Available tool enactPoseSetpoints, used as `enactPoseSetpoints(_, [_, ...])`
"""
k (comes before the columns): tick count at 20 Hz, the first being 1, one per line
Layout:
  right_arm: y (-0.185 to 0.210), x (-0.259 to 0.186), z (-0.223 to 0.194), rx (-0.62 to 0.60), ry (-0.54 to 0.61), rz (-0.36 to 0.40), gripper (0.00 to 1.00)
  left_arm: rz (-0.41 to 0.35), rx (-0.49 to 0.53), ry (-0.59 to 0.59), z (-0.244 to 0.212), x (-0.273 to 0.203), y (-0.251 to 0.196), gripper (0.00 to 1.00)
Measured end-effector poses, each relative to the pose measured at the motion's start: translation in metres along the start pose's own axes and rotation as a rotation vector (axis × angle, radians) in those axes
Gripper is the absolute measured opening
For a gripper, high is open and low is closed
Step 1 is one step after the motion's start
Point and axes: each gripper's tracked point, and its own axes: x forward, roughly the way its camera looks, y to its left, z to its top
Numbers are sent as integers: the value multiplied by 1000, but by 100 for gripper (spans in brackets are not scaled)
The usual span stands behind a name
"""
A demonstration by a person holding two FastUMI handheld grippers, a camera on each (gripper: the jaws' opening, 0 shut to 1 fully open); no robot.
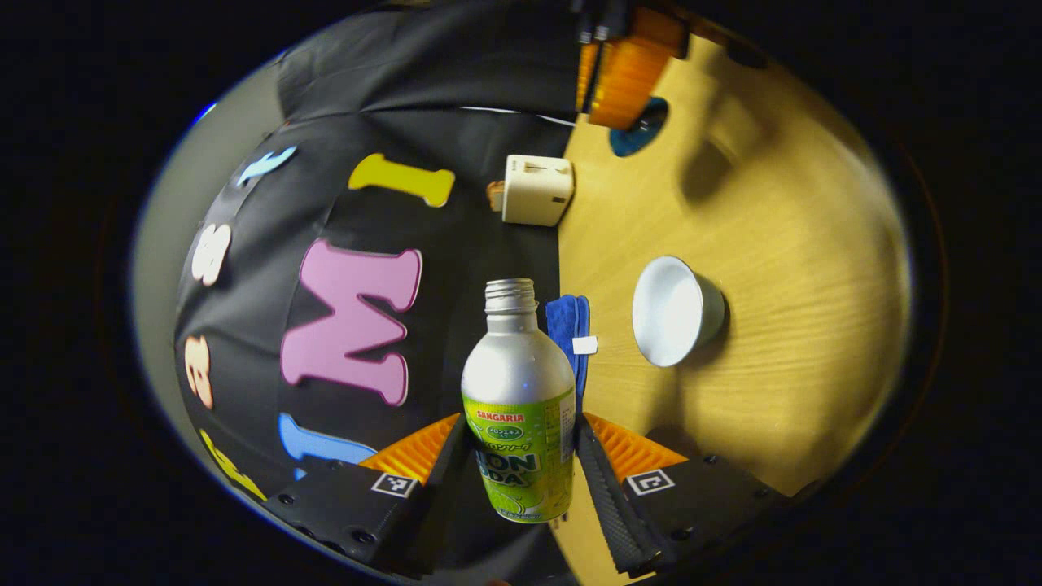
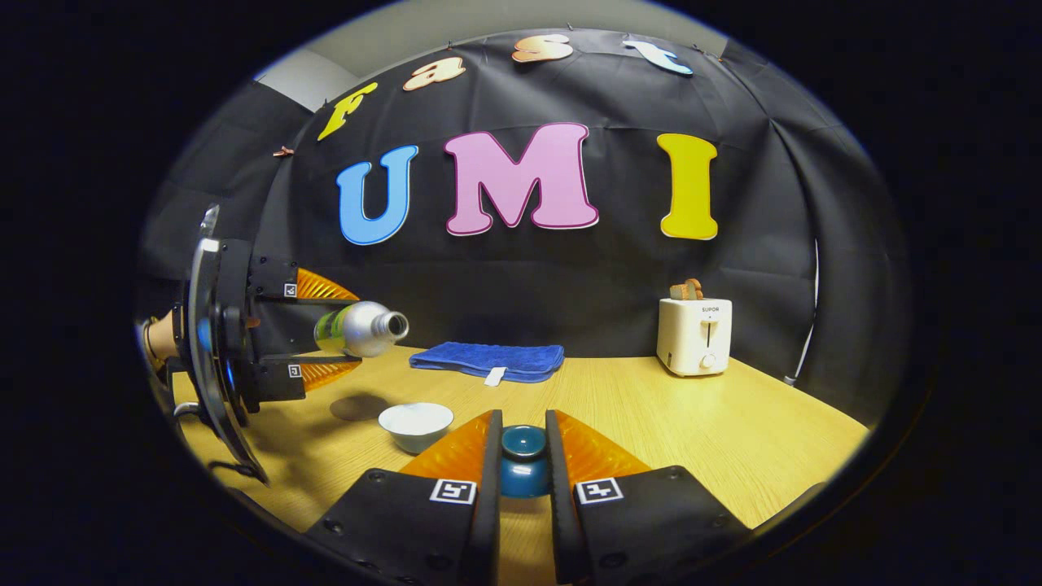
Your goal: Open the teacup lid with one hand, grasp the water bottle and pour water into the teacup with the other hand; after pouring, place the water bottle on the coaster and then close the teacup lid.
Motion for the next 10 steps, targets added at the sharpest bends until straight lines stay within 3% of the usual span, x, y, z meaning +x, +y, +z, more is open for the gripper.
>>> enactPoseSetpoints(6, [-1, 0, 0, 0, 0, -6, 30, 41, -671, -65, -6, 5, 17, 78])
enactPoseSetpoints(10, [-1, 0, 0, 0, 0, -5, 30, 53, -1040, -147, -18, 5, 28, 77])
